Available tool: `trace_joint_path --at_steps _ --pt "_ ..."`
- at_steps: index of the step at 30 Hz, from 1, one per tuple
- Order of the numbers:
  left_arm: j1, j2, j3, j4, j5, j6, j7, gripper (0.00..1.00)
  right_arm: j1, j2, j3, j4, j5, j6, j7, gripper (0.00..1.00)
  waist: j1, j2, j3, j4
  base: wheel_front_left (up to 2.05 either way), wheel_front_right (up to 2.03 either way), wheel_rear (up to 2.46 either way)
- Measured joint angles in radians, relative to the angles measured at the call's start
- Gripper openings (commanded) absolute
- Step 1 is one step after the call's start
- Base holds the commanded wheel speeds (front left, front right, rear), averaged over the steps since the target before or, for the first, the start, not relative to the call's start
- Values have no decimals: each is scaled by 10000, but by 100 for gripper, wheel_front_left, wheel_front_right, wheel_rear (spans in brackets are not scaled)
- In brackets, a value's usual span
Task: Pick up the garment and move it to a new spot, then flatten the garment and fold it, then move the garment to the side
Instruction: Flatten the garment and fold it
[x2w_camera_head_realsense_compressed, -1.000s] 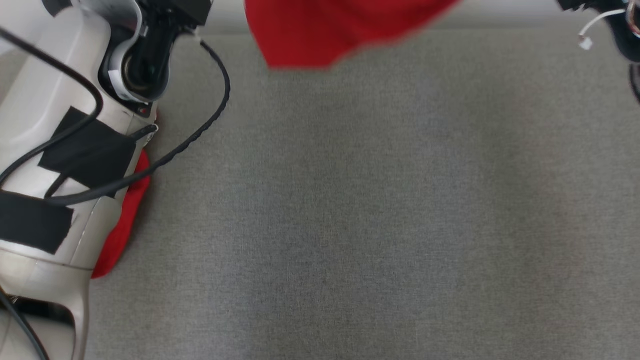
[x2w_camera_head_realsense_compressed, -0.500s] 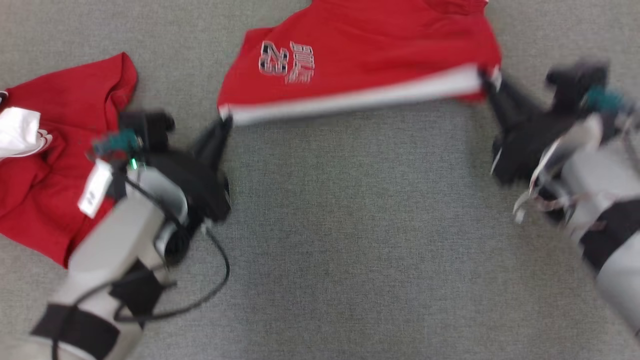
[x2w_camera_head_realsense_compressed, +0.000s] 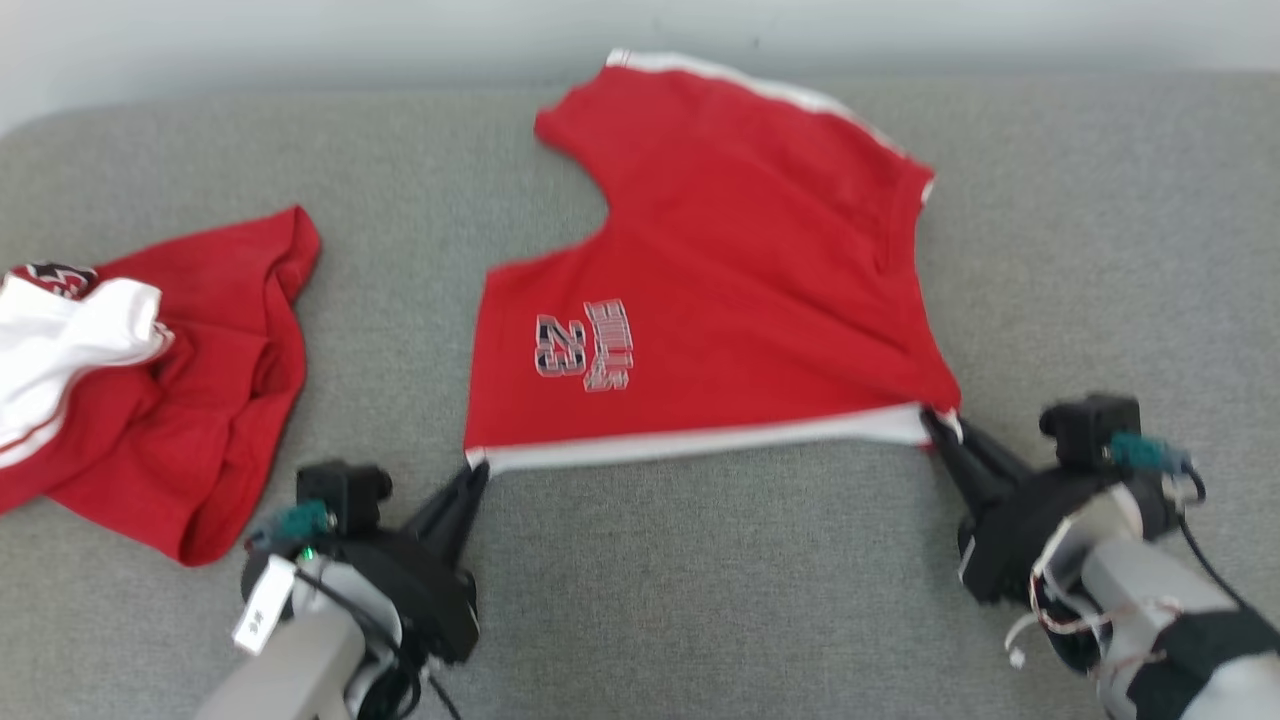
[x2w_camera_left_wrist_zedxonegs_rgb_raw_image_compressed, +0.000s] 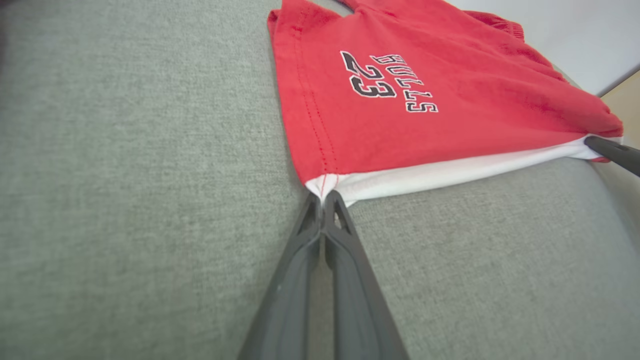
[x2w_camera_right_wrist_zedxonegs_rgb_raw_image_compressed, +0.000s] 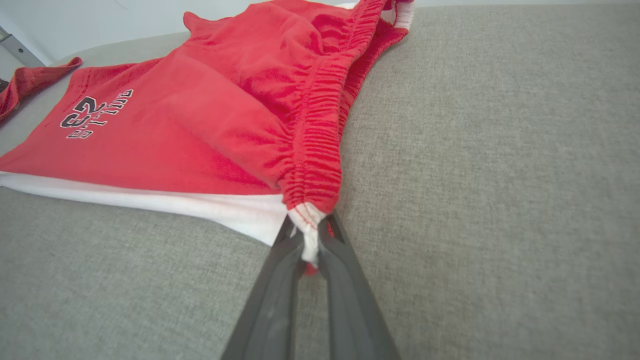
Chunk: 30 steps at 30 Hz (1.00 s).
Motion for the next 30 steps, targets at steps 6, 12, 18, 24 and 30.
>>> trace_joint_path --at_steps 6,12,18,24,30 --pt "956 -33 -318 27 48 -6 -13 0 1244 -90 96 -21 291 8 -31 0 -1 0 -851 -26 0 0 0" --pt "2012 56 -570 -52 130 119 -88 0 2371 -127 247 -249 497 10 -31 0 -1 -1 -1710 -9 0 0 0" --pt "2534 270 -817 -328 255 426 -81 0 2976 -222 313 -531 529 10 -31 0 0 0 -2318 -5 0 0 0" --pt "2537 290 -941 -460 324 623 180 0 3181 -299 479 -577 546 -8 155 0 1 -1 -2497 101 0 0 0" --pt "2531 274 -1191 -476 635 832 483 0 3182 -339 631 -562 395 -207 372 6 2 0 -2607 190 0 0 0"
